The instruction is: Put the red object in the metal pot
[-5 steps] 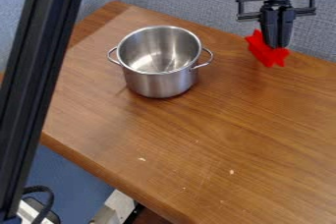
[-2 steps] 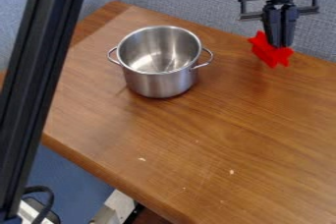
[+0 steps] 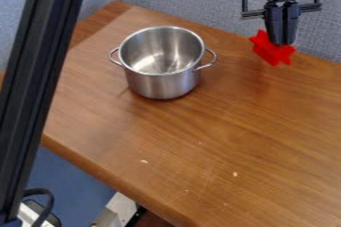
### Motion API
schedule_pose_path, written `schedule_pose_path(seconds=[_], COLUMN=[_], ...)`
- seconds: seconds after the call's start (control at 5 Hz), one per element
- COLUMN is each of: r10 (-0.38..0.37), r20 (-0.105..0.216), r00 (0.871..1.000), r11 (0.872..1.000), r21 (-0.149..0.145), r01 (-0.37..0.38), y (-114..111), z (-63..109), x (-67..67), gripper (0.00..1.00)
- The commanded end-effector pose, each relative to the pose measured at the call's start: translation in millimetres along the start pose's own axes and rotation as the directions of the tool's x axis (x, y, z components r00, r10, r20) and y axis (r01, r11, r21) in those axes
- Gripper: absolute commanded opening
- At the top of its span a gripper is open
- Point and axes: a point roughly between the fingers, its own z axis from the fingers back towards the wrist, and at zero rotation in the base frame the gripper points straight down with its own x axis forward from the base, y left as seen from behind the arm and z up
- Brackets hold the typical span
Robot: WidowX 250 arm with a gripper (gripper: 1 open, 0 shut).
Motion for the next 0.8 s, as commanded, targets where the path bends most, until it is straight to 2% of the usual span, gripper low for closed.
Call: schedule_pose_path(seconds=[0.0, 0.6], r10=[0.001, -0.033], r20=[0.054, 0.073], r00=[0.999, 0.997], r11=[0.999, 0.999], r21=[-0.037, -0.021], r01=[0.001, 0.035], y=[3, 9], z=[24.6, 35.4], x=[0.8, 5.6], gripper=[0.0, 0.0])
